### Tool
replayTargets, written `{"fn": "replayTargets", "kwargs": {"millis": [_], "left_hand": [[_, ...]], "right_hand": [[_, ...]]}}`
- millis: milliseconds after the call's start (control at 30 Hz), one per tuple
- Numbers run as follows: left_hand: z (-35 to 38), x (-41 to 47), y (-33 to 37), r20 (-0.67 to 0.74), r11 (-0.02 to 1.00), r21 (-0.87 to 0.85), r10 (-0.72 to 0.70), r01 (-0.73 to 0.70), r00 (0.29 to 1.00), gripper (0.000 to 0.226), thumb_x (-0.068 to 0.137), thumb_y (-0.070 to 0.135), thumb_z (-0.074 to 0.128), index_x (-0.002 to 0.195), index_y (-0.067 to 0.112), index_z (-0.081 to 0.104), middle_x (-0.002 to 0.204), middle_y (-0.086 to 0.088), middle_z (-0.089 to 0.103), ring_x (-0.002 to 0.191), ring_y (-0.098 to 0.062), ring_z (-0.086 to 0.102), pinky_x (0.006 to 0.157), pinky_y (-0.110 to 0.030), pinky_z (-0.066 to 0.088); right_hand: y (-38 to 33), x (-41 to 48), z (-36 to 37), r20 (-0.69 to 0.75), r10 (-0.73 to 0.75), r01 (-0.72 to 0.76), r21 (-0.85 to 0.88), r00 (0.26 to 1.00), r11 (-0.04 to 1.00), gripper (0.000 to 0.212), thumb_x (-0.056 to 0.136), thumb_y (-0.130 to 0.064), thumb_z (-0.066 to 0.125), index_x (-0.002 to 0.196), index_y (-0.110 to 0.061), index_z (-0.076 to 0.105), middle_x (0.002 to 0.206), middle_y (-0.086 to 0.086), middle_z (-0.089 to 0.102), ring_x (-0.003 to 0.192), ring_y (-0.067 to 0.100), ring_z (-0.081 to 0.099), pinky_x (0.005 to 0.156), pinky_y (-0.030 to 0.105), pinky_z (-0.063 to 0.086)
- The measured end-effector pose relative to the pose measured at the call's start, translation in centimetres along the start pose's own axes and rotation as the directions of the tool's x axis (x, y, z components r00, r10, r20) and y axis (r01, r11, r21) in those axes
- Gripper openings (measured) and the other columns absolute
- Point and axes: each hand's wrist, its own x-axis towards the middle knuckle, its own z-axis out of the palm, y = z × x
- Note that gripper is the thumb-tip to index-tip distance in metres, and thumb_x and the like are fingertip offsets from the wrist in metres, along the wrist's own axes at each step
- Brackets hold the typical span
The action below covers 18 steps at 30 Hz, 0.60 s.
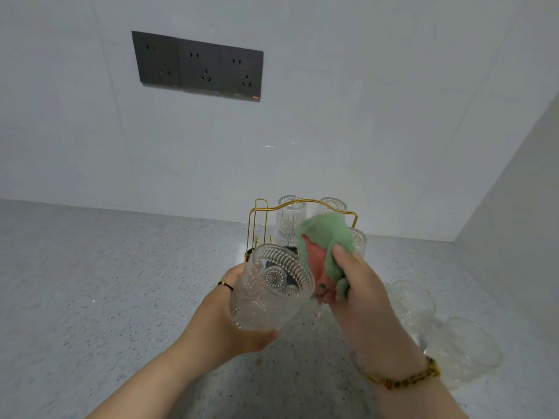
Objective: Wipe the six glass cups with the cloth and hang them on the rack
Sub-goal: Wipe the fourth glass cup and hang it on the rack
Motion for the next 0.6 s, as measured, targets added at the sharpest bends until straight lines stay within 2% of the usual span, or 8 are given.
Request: {"fn": "replayTargets", "kwargs": {"millis": [67, 100, 200, 233, 333, 400, 467, 600], "left_hand": [[-0.2, 0.1, 0.1, 0.043, 0.997, 0.078, 0.024, -0.027, 0.999, 0.072, 0.055, 0.015, 0.084, 0.095, 0.052, 0.037, 0.092, 0.029, 0.054, 0.083, 0.03, 0.047, 0.062, 0.003, 0.04], [-0.3, 0.1, 0.1, 0.055, 0.993, 0.112, 0.031, -0.037, 0.998, 0.073, 0.055, 0.02, 0.085, 0.095, 0.055, 0.035, 0.092, 0.032, 0.053, 0.085, 0.031, 0.045, 0.063, 0.004, 0.039], [-0.9, 0.3, 0.5, 0.078, 0.987, 0.156, 0.014, -0.026, 0.997, 0.074, 0.055, 0.026, 0.085, 0.095, 0.06, 0.033, 0.094, 0.037, 0.051, 0.087, 0.03, 0.045, 0.065, 0.001, 0.04], [-1.2, 0.4, 0.6, 0.078, 0.985, 0.17, 0.006, -0.019, 0.997, 0.075, 0.054, 0.027, 0.085, 0.095, 0.061, 0.032, 0.094, 0.037, 0.051, 0.087, 0.028, 0.047, 0.066, 0.0, 0.04], [-1.9, 0.5, 1.1, 0.076, 0.971, 0.239, -0.009, -0.009, 0.997, 0.076, 0.052, 0.031, 0.084, 0.095, 0.064, 0.032, 0.092, 0.037, 0.053, 0.088, 0.015, 0.053, 0.067, -0.004, 0.041], [-2.2, 0.5, 1.5, 0.088, 0.954, 0.299, -0.002, -0.024, 0.996, 0.079, 0.051, 0.035, 0.083, 0.103, 0.063, 0.031, 0.094, 0.037, 0.051, 0.09, 0.008, 0.054, 0.07, -0.008, 0.04], [-2.2, 0.5, 1.9, 0.095, 0.928, 0.369, 0.028, -0.061, 0.995, 0.082, 0.052, 0.039, 0.082, 0.112, 0.06, 0.03, 0.095, 0.039, 0.046, 0.089, 0.008, 0.051, 0.069, -0.006, 0.037], [-1.8, 0.5, 1.3, 0.004, 0.876, 0.475, 0.091, -0.082, 0.996, 0.088, 0.05, 0.044, 0.08, 0.122, 0.053, 0.03, 0.095, 0.044, 0.034, 0.089, 0.005, 0.046, 0.068, -0.005, 0.033]], "right_hand": [[-1.2, 0.3, 0.3, 0.1, 0.022, 0.01, -0.306, 0.995, 0.952, 0.028, 0.092, -0.033, 0.036, 0.082, -0.017, 0.057, 0.053, -0.009, 0.055, 0.044, 0.0, 0.048, 0.048, 0.013, 0.04], [-1.5, 0.5, 0.6, 0.146, 0.053, 0.017, -0.438, 0.988, 0.899, 0.037, 0.088, -0.046, 0.032, 0.084, -0.022, 0.059, 0.062, -0.005, 0.058, 0.051, 0.003, 0.052, 0.057, 0.016, 0.044], [-1.9, 1.1, 0.9, 0.197, 0.131, 0.0, -0.555, 0.972, 0.832, 0.051, 0.072, -0.066, 0.025, 0.099, -0.04, 0.06, 0.109, -0.003, 0.062, 0.095, 0.01, 0.058, 0.089, 0.03, 0.046], [-2.1, 1.2, 1.1, 0.192, 0.134, 0.002, -0.579, 0.972, 0.816, 0.044, 0.078, -0.063, 0.026, 0.102, -0.042, 0.058, 0.112, -0.008, 0.06, 0.101, 0.009, 0.056, 0.089, 0.027, 0.046], [-2.6, 1.8, 1.4, 0.206, 0.083, 0.104, -0.753, 0.975, 0.65, 0.024, 0.093, -0.032, 0.044, 0.114, -0.033, 0.055, 0.091, -0.024, 0.053, 0.085, -0.005, 0.052, 0.072, 0.01, 0.044], [-2.4, 2.4, 1.8, 0.248, 0.031, 0.201, -0.845, 0.968, 0.495, 0.025, 0.087, -0.021, 0.056, 0.112, -0.028, 0.054, 0.086, -0.023, 0.05, 0.082, 0.0, 0.052, 0.073, 0.011, 0.043], [-2.2, 2.8, 2.2, 0.257, 0.008, 0.234, -0.893, 0.966, 0.384, 0.017, 0.084, -0.023, 0.06, 0.099, -0.025, 0.053, 0.082, -0.018, 0.051, 0.08, 0.007, 0.051, 0.069, 0.016, 0.043], [-1.6, 3.5, 2.1, 0.243, 0.014, 0.224, -0.914, 0.97, 0.339, 0.014, 0.086, -0.027, 0.056, 0.09, -0.014, 0.055, 0.083, -0.002, 0.057, 0.076, 0.014, 0.053, 0.066, 0.024, 0.044]]}}
